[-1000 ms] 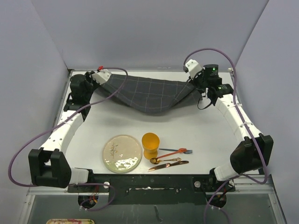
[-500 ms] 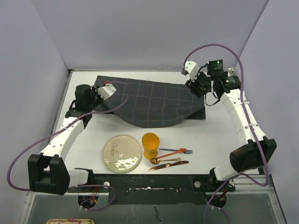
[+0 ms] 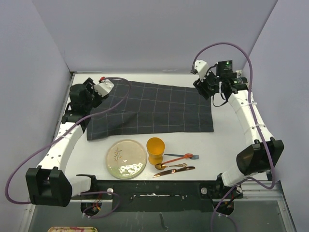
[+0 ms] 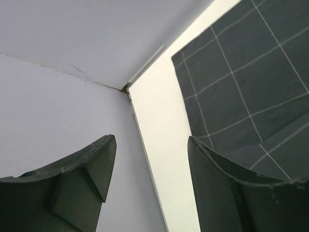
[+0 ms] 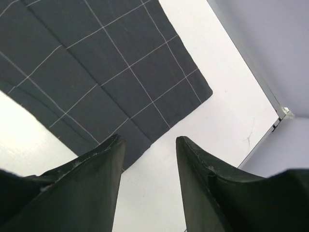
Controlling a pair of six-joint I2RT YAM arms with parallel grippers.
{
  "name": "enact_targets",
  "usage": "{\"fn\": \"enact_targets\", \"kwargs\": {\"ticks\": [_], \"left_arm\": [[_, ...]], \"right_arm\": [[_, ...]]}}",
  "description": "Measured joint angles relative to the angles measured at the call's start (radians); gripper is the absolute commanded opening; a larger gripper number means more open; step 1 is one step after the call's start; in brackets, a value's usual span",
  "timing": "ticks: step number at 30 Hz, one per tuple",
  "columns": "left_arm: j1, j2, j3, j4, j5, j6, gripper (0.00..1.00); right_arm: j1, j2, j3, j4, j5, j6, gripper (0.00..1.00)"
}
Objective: Set the dinner table for one person
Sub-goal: Flatten out the napkin at the center of the board.
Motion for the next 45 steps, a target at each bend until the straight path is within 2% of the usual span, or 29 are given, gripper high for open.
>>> {"fn": "enact_targets", "kwargs": {"ticks": [6,16,26,37,45], "left_arm": [[0.042,0.052,0.054,0.084,-0.002,-0.064,0.61],[0.066,0.376,0.222,0.209,-0.027,-0.153,0.6],[0.072,0.558,0.265,0.321,-0.044,-0.153,0.6],[0.082,0.743,0.386,0.304,-0.067,-0.158,0.68],[0.091,0.805,0.499,0.26,-0.061,-0.173,0.7]], "right_arm": [[-0.002,0.104,0.0,0.077,0.031,0.111,0.46],[-0.014,0.354,0.034,0.116,0.107,0.27,0.5],[-0.035,0.42,0.117,0.185,0.221,0.293,0.54],[-0.057,0.61,0.217,0.197,0.24,0.354,0.54],[-0.077,0.636,0.245,0.194,0.3,0.369,0.55]]}}
